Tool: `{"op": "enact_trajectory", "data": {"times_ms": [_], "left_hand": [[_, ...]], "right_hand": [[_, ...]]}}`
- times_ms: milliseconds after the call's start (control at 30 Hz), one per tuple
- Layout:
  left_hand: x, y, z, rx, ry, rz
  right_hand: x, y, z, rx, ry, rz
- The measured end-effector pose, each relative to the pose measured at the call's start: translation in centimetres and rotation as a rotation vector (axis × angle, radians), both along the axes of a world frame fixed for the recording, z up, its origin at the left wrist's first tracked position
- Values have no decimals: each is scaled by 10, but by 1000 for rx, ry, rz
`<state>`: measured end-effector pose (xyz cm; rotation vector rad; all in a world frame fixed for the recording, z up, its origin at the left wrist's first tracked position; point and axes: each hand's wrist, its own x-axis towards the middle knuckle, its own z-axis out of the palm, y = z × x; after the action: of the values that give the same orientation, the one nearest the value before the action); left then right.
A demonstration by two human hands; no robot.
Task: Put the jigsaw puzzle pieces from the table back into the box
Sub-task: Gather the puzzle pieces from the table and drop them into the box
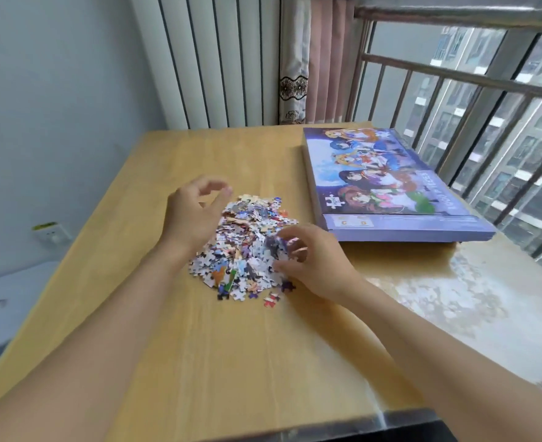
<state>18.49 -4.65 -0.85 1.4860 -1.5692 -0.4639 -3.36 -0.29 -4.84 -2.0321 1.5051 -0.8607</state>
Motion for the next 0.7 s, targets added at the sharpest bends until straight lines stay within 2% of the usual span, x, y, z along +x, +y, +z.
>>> {"op": "enact_trajectory", "data": {"times_ms": [67, 100, 167, 267, 367, 533, 700], "left_hand": [[17, 11, -15, 117, -36, 57], [23, 15, -24, 195, -37, 61], [26, 22, -36, 281, -47, 51], [24, 24, -36, 282, -15, 84], [24, 25, -38, 290, 4, 83], [27, 24, -40, 337, 387, 76], [27, 26, -38, 372, 446, -30]], "right_hand": [[8, -1, 5, 2, -85, -28], [12, -3, 8, 17, -64, -20], [19, -8, 17, 99, 76, 27], [34, -14, 24, 277, 343, 92], [49, -19, 19, 272, 499, 99], [57, -26, 13, 160, 445, 35], [52, -32, 3, 125, 216, 54]]}}
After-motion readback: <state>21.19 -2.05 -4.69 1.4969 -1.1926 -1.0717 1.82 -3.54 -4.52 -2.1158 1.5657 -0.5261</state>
